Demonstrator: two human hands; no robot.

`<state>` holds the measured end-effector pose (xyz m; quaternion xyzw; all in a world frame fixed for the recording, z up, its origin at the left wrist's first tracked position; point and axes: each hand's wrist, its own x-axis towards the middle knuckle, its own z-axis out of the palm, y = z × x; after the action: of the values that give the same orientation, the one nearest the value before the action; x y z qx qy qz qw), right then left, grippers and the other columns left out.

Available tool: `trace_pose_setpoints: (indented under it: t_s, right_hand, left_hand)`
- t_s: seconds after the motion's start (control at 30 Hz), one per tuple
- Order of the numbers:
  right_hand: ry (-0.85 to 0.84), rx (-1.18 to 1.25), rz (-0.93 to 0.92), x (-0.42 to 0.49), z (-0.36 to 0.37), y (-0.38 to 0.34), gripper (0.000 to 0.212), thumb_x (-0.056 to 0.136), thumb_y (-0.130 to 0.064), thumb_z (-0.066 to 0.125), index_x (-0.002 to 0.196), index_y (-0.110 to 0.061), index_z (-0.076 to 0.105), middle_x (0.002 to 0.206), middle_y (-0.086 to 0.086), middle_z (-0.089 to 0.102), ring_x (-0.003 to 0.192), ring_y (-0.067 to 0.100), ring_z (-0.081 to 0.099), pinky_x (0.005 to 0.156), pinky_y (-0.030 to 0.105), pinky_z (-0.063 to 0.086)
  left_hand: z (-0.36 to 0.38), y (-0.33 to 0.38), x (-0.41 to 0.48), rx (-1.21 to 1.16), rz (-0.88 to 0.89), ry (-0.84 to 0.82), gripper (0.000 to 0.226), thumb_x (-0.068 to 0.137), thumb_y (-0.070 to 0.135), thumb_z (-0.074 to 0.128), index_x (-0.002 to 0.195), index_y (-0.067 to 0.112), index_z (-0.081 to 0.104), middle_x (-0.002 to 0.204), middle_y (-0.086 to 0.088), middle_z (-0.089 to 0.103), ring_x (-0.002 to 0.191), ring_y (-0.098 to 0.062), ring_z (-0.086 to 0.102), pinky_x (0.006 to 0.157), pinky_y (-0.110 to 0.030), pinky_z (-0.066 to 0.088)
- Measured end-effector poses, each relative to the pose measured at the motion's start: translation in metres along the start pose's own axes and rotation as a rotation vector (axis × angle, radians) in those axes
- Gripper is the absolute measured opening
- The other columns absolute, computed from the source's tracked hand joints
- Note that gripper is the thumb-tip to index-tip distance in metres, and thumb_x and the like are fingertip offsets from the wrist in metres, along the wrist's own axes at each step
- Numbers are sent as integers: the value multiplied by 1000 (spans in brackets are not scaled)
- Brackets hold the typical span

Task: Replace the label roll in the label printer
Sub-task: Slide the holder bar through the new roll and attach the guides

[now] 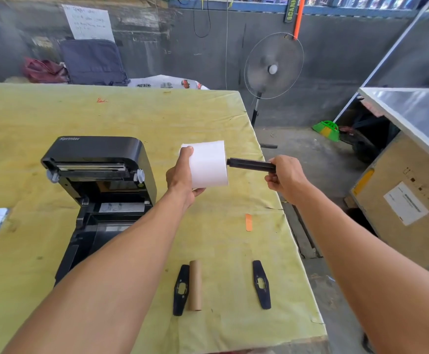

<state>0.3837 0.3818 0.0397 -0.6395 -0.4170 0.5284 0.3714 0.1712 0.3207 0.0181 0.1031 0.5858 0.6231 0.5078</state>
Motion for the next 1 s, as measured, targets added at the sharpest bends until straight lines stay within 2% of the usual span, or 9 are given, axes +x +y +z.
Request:
trace_pose_setpoints:
  t_s: [0.1, 0.27, 0.43, 0.6, 0.73, 0.87, 1.0]
  right_hand:
    - [-16, -1, -35, -7, 1, 2, 35, 91, -5, 36, 109, 2, 64, 69, 6, 48, 52, 16, 49, 48, 27, 44]
    - [-55, -6, -123, -21, 4, 0, 24, 90, -7, 40, 92, -6, 64, 69, 5, 49, 53, 16, 50, 51, 28, 45]
    - [-34, -95, -197, -26, 7, -4, 23, 94, -10, 37, 92, -9, 60, 76, 6, 50, 59, 17, 50, 58, 31, 46]
    - [2, -119, -234, -29, 7, -4, 27, 93, -8, 36, 99, -5, 62, 80, 7, 52, 63, 18, 52, 57, 29, 47]
    - [23, -139, -293, -31, 6, -5, 23, 97, -11, 37, 91, -11, 59, 80, 5, 52, 64, 17, 51, 56, 28, 46]
    - [-21, -169, -373, -32, 0, -1, 22, 100, -16, 43, 96, -11, 64, 82, 4, 57, 68, 15, 54, 61, 29, 48]
    - [-23, -236, -445, -35, 5, 1, 20, 101, -19, 51, 102, -9, 68, 78, 1, 60, 65, 11, 55, 59, 24, 50]
  left_hand:
    - [-4, 5, -4, 2, 2, 3, 40, 65, 52, 69, 90, 22, 59, 91, -3, 67, 83, -25, 66, 72, -41, 58]
    - [-9, 8, -9, 12, 8, 9, 41, 65, 53, 68, 90, 22, 59, 94, -4, 66, 85, -25, 66, 72, -41, 57]
    - [-10, 10, -11, 28, 8, -4, 44, 63, 54, 69, 91, 22, 59, 96, -5, 67, 87, -25, 66, 72, -42, 57]
    - [-9, 12, -13, 29, 14, -29, 44, 63, 53, 69, 91, 22, 58, 94, -4, 66, 83, -24, 66, 70, -41, 57]
    - [-8, 13, -14, 36, 15, -53, 44, 63, 53, 69, 92, 22, 58, 93, -4, 66, 82, -24, 66, 71, -42, 57]
    - [-9, 16, -13, 35, 11, -51, 45, 62, 54, 68, 93, 22, 58, 94, -4, 67, 82, -25, 67, 71, -43, 57]
    - [-7, 17, -13, 55, 7, -48, 43, 61, 52, 69, 90, 23, 59, 90, -3, 68, 77, -24, 67, 75, -44, 57]
